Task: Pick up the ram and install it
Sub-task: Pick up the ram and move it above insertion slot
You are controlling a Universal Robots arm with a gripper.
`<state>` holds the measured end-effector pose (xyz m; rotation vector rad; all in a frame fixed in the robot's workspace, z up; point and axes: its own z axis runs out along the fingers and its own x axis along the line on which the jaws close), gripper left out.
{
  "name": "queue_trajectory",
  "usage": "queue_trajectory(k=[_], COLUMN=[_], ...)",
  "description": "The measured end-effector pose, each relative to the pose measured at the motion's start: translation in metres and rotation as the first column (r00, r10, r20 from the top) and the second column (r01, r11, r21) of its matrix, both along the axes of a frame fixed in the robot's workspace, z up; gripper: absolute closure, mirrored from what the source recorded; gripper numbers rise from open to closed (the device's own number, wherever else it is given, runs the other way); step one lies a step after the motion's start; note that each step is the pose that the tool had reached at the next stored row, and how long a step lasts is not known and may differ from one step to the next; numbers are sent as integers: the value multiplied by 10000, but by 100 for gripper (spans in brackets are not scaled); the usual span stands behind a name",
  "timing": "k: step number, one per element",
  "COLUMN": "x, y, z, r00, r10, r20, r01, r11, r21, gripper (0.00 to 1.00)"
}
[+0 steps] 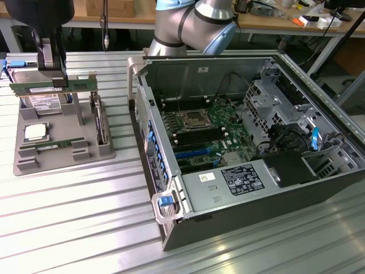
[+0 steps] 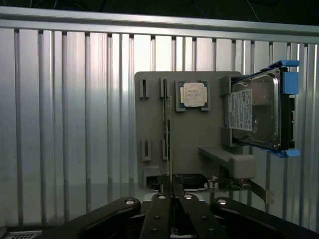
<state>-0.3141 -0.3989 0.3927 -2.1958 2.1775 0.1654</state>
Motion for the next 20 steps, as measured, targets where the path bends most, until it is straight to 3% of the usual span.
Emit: queue_trajectory(k=[20], x=[507], y=[0], z=[0], r00=[10000], r10=[0], r20=[0], r01=[0], r11=[10000], r21=[0], gripper=[88])
